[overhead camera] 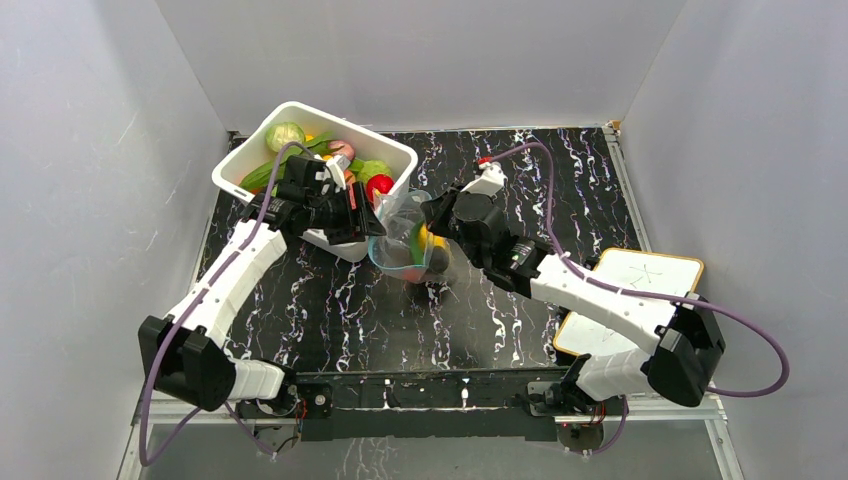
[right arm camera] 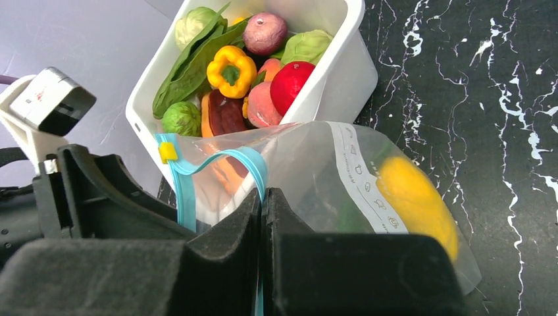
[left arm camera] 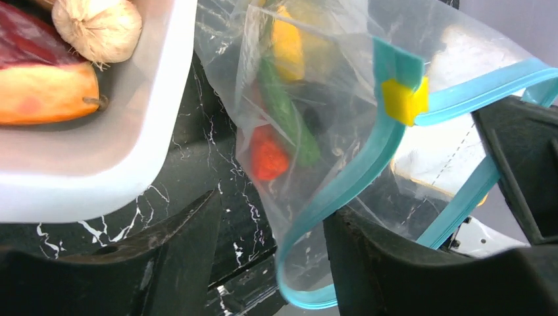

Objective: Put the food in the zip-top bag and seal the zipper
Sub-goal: Adjust the zipper food storage bag at the center of the board.

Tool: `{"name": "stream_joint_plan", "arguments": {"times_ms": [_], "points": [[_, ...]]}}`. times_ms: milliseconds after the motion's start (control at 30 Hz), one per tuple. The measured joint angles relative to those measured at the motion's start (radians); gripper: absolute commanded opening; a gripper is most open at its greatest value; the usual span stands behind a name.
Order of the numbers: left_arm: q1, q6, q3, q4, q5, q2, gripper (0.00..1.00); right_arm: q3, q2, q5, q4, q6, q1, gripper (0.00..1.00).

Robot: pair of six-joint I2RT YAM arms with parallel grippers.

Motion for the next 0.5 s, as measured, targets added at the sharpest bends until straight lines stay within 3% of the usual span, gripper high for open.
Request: {"name": "stream_joint_plan", "arguments": {"times_ms": [100,167,500], "points": [[0.0,-0.016,-0.006,0.025,0.036,0.021,0.12,0.0,-0.006,0.0,-0.01,-0.001,0.0,0.0],[0.0,-0.031,-0.006,0.05,0.064,0.027,0.02,0.0,-0.012,-0.002,-0.021,-0.006,0.0,0.0],[0.0,-0.134,-0.028,0.284,0.274,0.028,0.0,0.002,-0.146,-0.071,-0.158,-0.184,0.0,0.0]]}}
